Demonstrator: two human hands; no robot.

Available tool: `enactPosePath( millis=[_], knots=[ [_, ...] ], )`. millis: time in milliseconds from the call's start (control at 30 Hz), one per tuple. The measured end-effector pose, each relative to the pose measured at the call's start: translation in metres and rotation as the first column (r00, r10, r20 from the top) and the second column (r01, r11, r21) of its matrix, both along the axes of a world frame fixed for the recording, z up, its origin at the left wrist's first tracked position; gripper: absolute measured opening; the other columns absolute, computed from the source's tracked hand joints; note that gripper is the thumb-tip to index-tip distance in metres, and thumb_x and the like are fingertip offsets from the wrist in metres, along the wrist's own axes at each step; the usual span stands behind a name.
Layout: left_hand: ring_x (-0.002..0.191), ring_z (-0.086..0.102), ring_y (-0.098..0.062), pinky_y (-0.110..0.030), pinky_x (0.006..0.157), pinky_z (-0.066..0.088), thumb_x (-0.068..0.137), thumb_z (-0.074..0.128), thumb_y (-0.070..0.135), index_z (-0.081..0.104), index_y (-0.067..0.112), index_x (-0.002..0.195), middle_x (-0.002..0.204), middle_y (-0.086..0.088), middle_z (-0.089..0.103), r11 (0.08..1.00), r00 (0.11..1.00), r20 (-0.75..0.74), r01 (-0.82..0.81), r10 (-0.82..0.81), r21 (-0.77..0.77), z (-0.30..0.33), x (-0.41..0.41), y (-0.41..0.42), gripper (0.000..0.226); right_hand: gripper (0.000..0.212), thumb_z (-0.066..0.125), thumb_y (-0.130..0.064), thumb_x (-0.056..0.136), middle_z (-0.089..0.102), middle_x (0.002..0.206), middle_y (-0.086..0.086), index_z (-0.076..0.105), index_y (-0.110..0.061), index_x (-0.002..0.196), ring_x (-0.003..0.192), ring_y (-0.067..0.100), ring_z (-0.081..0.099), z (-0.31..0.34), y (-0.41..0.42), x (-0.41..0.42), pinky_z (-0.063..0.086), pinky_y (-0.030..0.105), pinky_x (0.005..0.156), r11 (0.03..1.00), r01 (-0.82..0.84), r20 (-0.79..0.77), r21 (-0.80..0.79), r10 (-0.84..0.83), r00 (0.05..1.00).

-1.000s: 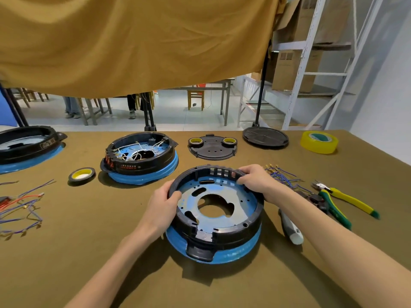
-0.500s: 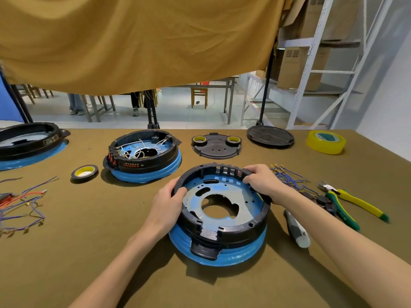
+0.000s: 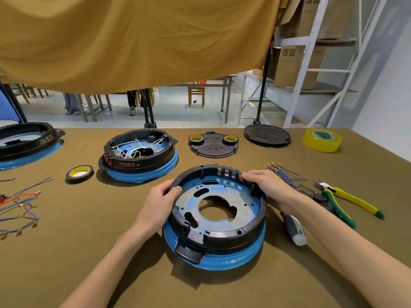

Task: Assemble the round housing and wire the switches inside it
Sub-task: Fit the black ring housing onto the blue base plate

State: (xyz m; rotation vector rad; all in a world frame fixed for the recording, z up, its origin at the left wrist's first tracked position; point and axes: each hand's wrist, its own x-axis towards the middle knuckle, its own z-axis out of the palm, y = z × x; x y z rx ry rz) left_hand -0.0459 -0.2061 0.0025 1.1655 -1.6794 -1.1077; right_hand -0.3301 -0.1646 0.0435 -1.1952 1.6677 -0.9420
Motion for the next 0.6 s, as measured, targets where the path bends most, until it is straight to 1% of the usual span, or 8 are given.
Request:
enactPosePath(
  millis=[67,133,233,333,367,467,533,600],
  knots=[
    [0.092,0.071,-0.005,-0.036,0.086,0.057,0.106,0.051,0.022,0.07,0.035,0.11,0.099,0.014,0.076,1.0,1.0,0.013,0.005,-0.005,-0.009,-0.001,0.001,-0.001,0.024,0.024,0.058,-0.041,0.103,0.071,0.108,0.003,0.075,-0.025,0.108,0.103,0.016,0.065,-0.003,-0.001,0.001,0.049,0.028,0.08,1.0,0.014,-0.02,-0.022,-0.014,1.0],
    [0.096,0.069,0.0,-0.031,0.086,0.056,0.106,0.05,0.021,0.068,0.036,0.114,0.101,0.02,0.075,1.0,1.0,0.024,0.013,-0.013,-0.022,-0.001,0.003,-0.001,0.024,0.024,0.057,-0.043,0.103,0.071,0.106,0.0,0.074,-0.027,0.108,0.102,0.014,0.064,-0.006,-0.002,0.003,0.047,0.028,0.077,0.999,0.018,-0.046,-0.046,-0.02,0.999],
    [0.098,0.069,0.001,-0.03,0.087,0.055,0.106,0.05,0.02,0.068,0.031,0.119,0.104,0.019,0.075,0.999,1.0,0.003,0.019,-0.019,-0.03,-0.003,0.003,-0.001,0.025,0.02,0.054,-0.044,0.104,0.069,0.105,-0.005,0.071,-0.033,0.105,0.101,0.01,0.063,-0.006,-0.003,0.007,0.045,0.026,0.074,0.997,0.003,-0.105,-0.079,-0.011,0.994],
    [0.099,0.069,0.0,-0.025,0.084,0.053,0.108,0.048,0.024,0.068,0.035,0.114,0.104,0.019,0.074,0.999,0.999,-0.026,0.021,-0.022,-0.035,-0.004,0.003,0.0,0.024,0.02,0.052,-0.042,0.105,0.069,0.104,-0.006,0.07,-0.032,0.107,0.1,0.008,0.062,-0.006,-0.002,0.007,0.043,0.023,0.072,0.993,-0.027,-0.158,-0.114,0.009,0.987],
    [0.1,0.069,-0.002,-0.025,0.084,0.053,0.108,0.045,0.029,0.069,0.034,0.112,0.105,0.016,0.075,0.999,0.999,-0.038,0.024,-0.026,-0.043,-0.005,0.003,0.001,0.025,0.02,0.052,-0.042,0.106,0.069,0.104,-0.006,0.07,-0.032,0.107,0.099,0.008,0.062,-0.005,-0.002,0.006,0.043,0.023,0.072,0.992,-0.037,-0.172,-0.124,0.015,0.985],
    [0.104,0.069,-0.016,-0.038,0.091,0.054,0.103,0.036,0.044,0.072,0.023,0.114,0.106,0.001,0.074,0.998,0.995,-0.09,0.042,-0.046,-0.051,-0.005,0.004,0.004,0.043,0.02,0.051,-0.041,0.106,0.069,0.105,-0.005,0.069,-0.032,0.107,0.097,0.008,0.063,-0.001,-0.002,0.005,0.044,0.022,0.071,0.991,-0.082,-0.224,-0.109,0.056,0.973],
    [0.105,0.068,-0.018,-0.043,0.094,0.055,0.102,0.036,0.044,0.073,0.021,0.115,0.108,0.0,0.075,0.997,0.993,-0.104,0.054,-0.059,-0.052,-0.004,0.006,0.004,0.045,0.022,0.052,-0.039,0.106,0.069,0.116,-0.003,0.067,-0.027,0.117,0.101,0.01,0.062,0.002,-0.004,0.005,0.047,0.022,0.077,0.989,-0.115,-0.381,-0.098,0.069,0.922],
    [0.105,0.068,-0.024,-0.051,0.096,0.054,0.101,0.037,0.044,0.072,0.014,0.114,0.108,-0.004,0.074,0.996,0.993,-0.096,0.061,-0.067,-0.063,-0.005,0.007,0.002,0.048,0.034,0.059,-0.035,0.103,0.061,0.131,-0.001,0.06,-0.02,0.133,0.116,0.014,0.057,0.005,-0.01,0.007,0.044,0.025,0.093,0.969,-0.149,-0.616,-0.197,-0.004,0.787]
  ],
)
